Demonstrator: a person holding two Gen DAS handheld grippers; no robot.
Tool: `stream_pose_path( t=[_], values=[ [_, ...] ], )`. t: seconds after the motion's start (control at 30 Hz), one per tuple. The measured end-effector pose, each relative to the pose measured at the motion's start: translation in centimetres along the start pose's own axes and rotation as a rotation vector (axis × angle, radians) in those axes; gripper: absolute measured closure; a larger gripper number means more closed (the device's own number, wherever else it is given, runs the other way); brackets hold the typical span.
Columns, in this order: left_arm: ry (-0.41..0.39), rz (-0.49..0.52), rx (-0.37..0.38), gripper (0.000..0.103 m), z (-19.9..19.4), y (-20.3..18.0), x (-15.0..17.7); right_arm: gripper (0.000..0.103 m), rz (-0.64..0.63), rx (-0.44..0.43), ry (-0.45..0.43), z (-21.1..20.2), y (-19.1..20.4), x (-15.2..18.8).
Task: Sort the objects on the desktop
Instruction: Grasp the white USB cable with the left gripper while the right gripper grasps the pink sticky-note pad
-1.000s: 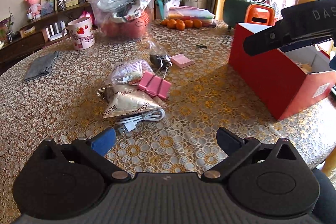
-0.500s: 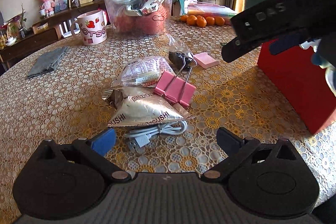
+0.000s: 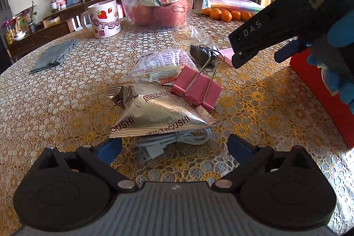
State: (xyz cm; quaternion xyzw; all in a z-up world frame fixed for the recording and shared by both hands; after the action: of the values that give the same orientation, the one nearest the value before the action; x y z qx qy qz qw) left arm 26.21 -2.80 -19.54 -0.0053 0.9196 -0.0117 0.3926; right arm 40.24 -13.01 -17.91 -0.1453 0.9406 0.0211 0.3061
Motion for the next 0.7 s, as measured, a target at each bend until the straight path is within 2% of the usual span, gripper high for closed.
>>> stream_pose_path(
  t=[0.23, 0.37, 0.6, 0.7],
  values=[
    [0.003, -0.036, 0.009, 0.001, 0.3, 0.3, 0.3, 0.026, 0.007, 0.022, 0.000, 1.7, 0.1, -0.6],
    [-0.003, -0.035, 0.004, 0.002, 0.6, 0.3, 0.1, 0.034, 0.018, 0.020, 0.013, 2.6, 0.3, -0.8],
    [-0.019, -0.037, 0.017, 0.012, 0.6, 0.3, -0.2, 0.039, 0.035, 0.030, 0.009, 3.3, 0.3, -1.1],
    [-0.028, -0.032, 0.018, 0.018, 0.4, 0.2, -0.2, 0.045, 0.022, 0.038, 0.001, 3.3, 0.4, -1.1]
  ],
)
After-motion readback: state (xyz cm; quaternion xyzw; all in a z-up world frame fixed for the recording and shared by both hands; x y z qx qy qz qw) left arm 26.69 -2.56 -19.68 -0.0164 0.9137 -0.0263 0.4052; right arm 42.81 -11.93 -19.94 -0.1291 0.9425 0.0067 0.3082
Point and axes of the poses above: each gripper's, at about its wrist camera, not at the fingertips, and z roughly the way its jaws point, y to its left, x to its underside, the point moved 10 cm from there along z, roughly the way its jaws point, and after that the axes turned 6 degrees about x, right-handed, at the moved point
